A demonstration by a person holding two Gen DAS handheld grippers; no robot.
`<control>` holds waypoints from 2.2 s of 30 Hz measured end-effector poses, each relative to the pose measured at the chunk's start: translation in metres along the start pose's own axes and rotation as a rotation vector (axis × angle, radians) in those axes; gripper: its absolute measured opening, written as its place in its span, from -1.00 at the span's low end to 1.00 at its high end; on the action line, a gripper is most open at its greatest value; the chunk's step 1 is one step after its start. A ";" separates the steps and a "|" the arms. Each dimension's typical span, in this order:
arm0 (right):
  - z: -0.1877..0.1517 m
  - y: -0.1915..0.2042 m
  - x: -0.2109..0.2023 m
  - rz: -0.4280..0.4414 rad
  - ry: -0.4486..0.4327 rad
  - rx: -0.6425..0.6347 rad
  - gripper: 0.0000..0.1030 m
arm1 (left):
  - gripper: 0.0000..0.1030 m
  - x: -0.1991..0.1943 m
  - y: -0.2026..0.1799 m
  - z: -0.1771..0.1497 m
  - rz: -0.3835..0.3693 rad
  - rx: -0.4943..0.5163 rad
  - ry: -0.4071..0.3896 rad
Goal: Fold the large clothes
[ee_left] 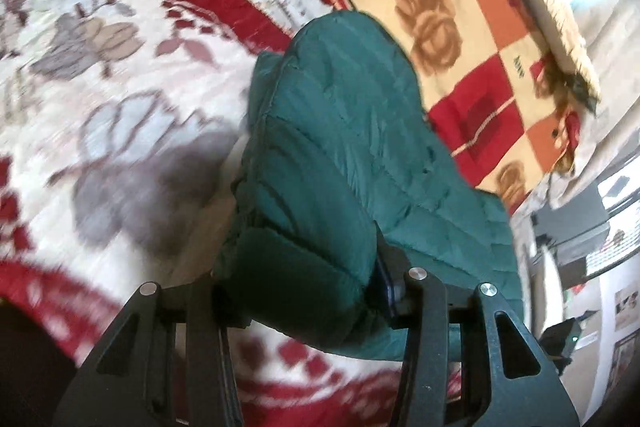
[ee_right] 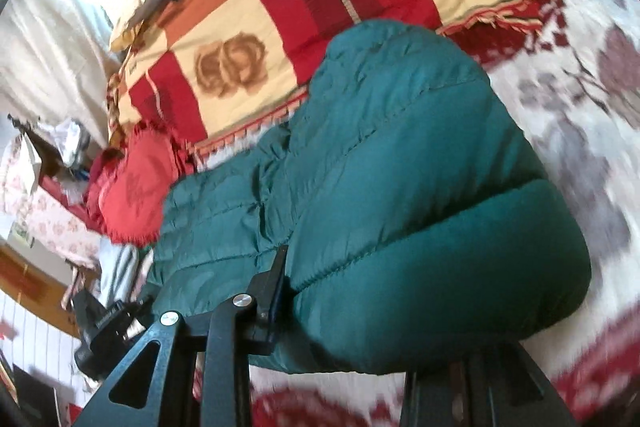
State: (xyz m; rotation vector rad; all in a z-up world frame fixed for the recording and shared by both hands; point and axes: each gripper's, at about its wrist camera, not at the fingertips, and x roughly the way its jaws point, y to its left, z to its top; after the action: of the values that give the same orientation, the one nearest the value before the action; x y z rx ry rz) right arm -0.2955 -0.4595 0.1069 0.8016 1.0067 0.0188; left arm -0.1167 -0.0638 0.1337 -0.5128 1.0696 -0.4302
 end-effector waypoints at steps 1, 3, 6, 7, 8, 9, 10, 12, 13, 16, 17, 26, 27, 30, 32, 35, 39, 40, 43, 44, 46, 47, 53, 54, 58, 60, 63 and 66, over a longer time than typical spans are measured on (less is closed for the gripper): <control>-0.007 -0.005 0.000 -0.006 0.010 0.020 -0.34 | -0.11 0.001 0.001 -0.005 0.020 0.015 0.006; -0.012 -0.016 0.008 -0.030 0.051 0.054 -0.14 | -0.02 0.009 0.002 -0.011 0.063 0.040 0.017; -0.014 -0.025 0.009 -0.086 0.082 0.065 0.15 | 0.20 0.013 0.007 -0.015 0.092 0.043 0.024; -0.014 -0.024 0.005 -0.098 0.081 0.059 0.20 | 0.30 0.010 0.009 -0.017 0.096 0.049 0.023; -0.015 -0.023 -0.002 -0.119 0.076 0.042 0.23 | 0.35 0.004 0.008 -0.018 0.111 0.061 0.016; -0.016 -0.020 -0.011 -0.146 0.071 0.012 0.25 | 0.42 -0.001 0.006 -0.019 0.130 0.079 0.002; -0.017 -0.017 -0.017 -0.166 0.070 -0.008 0.27 | 0.48 -0.007 0.004 -0.020 0.157 0.102 -0.020; -0.021 -0.011 -0.031 -0.213 0.067 -0.050 0.27 | 0.49 -0.021 -0.006 -0.023 0.225 0.170 -0.092; -0.023 -0.009 -0.036 -0.231 0.065 -0.070 0.27 | 0.49 -0.029 -0.012 -0.025 0.246 0.206 -0.128; -0.030 0.000 -0.048 -0.261 0.046 -0.124 0.32 | 0.49 -0.044 -0.029 -0.033 0.266 0.287 -0.183; -0.033 0.007 -0.053 -0.266 0.024 -0.149 0.36 | 0.49 -0.046 -0.033 -0.037 0.266 0.304 -0.188; -0.047 0.065 -0.046 -0.274 -0.043 -0.332 0.57 | 0.49 -0.052 -0.071 -0.068 0.266 0.406 -0.224; -0.049 0.070 -0.044 -0.273 -0.050 -0.341 0.57 | 0.49 -0.052 -0.075 -0.071 0.263 0.410 -0.227; -0.056 0.087 -0.033 -0.278 -0.061 -0.381 0.62 | 0.49 -0.052 -0.083 -0.077 0.270 0.431 -0.234; -0.059 0.095 -0.026 -0.296 -0.061 -0.407 0.70 | 0.49 -0.052 -0.088 -0.082 0.276 0.453 -0.240; -0.062 0.103 -0.014 -0.321 -0.051 -0.436 0.72 | 0.49 -0.050 -0.093 -0.088 0.286 0.482 -0.244; -0.063 0.107 -0.006 -0.325 -0.051 -0.436 0.79 | 0.49 -0.045 -0.096 -0.092 0.290 0.497 -0.234; -0.063 0.109 -0.005 -0.325 -0.056 -0.437 0.81 | 0.49 -0.044 -0.096 -0.092 0.292 0.500 -0.233; -0.062 0.114 -0.004 -0.323 -0.072 -0.445 0.86 | 0.49 -0.042 -0.098 -0.094 0.299 0.506 -0.239; -0.061 0.116 -0.003 -0.319 -0.076 -0.446 0.88 | 0.49 -0.042 -0.098 -0.094 0.305 0.508 -0.241; -0.061 0.119 -0.003 -0.314 -0.083 -0.451 0.91 | 0.49 -0.041 -0.099 -0.095 0.317 0.511 -0.245; -0.061 0.122 -0.003 -0.312 -0.087 -0.455 0.94 | 0.49 -0.041 -0.098 -0.095 0.319 0.512 -0.246; -0.061 0.128 0.000 -0.302 -0.086 -0.467 0.99 | 0.49 -0.038 -0.097 -0.096 0.331 0.516 -0.244; -0.062 0.128 0.000 -0.302 -0.085 -0.470 0.99 | 0.49 -0.038 -0.097 -0.096 0.330 0.516 -0.244; -0.062 0.128 0.000 -0.302 -0.086 -0.463 0.99 | 0.49 -0.038 -0.096 -0.096 0.333 0.519 -0.244; -0.063 0.127 -0.001 -0.297 -0.085 -0.457 0.99 | 0.49 -0.038 -0.096 -0.097 0.331 0.520 -0.245; -0.064 0.127 -0.002 -0.300 -0.091 -0.459 0.99 | 0.49 -0.038 -0.095 -0.097 0.333 0.524 -0.248; -0.064 0.127 -0.002 -0.299 -0.091 -0.458 0.99 | 0.49 -0.037 -0.096 -0.099 0.331 0.529 -0.249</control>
State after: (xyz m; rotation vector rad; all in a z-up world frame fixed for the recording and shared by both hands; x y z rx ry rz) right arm -0.3023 -0.3310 0.1676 0.2292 0.9777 -0.0425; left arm -0.2299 -0.1383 0.1784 0.0818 0.7411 -0.3272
